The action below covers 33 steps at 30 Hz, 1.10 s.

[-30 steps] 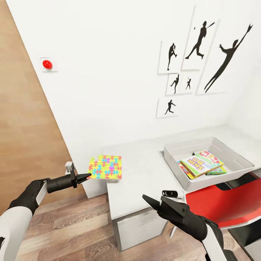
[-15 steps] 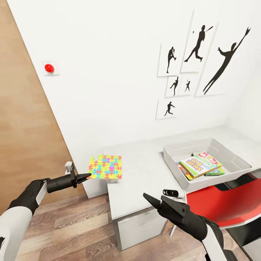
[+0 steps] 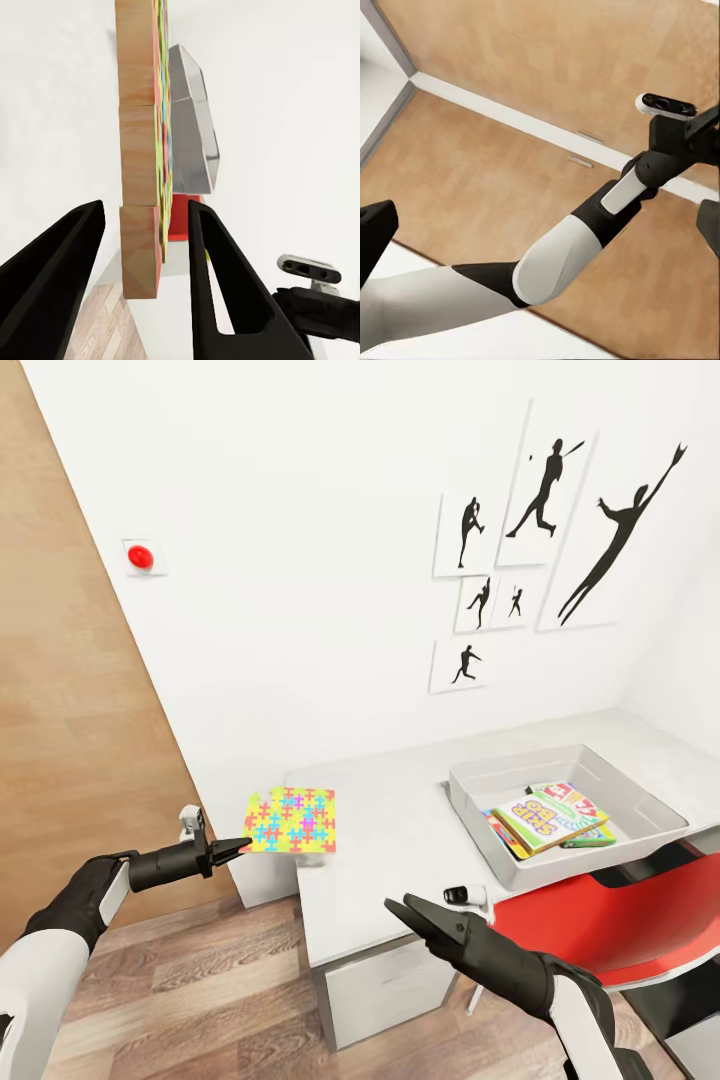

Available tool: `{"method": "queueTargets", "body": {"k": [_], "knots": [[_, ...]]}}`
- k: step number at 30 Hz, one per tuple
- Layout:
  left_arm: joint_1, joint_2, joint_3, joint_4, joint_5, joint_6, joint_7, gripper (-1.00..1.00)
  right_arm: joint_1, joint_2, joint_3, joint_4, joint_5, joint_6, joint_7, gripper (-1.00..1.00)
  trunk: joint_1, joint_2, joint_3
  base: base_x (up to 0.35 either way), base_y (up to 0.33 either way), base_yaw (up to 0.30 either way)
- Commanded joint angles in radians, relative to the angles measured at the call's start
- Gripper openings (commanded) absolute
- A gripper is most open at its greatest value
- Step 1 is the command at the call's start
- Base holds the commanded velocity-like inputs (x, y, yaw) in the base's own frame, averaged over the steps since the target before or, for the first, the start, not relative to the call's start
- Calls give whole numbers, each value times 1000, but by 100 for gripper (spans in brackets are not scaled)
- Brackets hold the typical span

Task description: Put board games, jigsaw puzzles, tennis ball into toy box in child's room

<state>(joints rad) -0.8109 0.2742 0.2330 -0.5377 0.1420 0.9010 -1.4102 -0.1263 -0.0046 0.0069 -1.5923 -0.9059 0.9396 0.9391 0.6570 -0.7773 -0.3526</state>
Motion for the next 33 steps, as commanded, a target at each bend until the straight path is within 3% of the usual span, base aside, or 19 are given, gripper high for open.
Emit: {"method": "queueTargets", "body": {"k": [1, 3, 5, 22, 28, 33], "knots": [[-1, 0, 0, 0, 0, 10, -3, -100, -1, 0, 1, 0, -4, 5, -35, 100, -4, 6, 2, 0, 0, 0], [-1, 1, 0, 0, 0, 10, -3, -100, -1, 0, 0, -1, -8, 10, -140, 100, -11, 20, 8, 0, 0, 0], [-1, 1, 0, -1, -1, 10, -3, -100, -1, 0, -2, -2, -11, 16, -187, 100, -19, 34, 15, 0, 0, 0], [-1, 4, 0, -1, -1, 10, -2, -100, -33, 0, 35, -4, 3, -7, -275, 100, -84, 153, 68, -77, 0, 0], [-2, 8, 0, -1, -1, 10, -2, -100, -35, -2, 36, -5, 8, -23, -337, 100, -107, 195, 87, -25, 0, 0], [-2, 32, 1, -1, -2, 10, -1, -100, -54, -2, 39, -5, 23, -48, -442, 100, -126, 230, 102, -4, 0, 0]]}}
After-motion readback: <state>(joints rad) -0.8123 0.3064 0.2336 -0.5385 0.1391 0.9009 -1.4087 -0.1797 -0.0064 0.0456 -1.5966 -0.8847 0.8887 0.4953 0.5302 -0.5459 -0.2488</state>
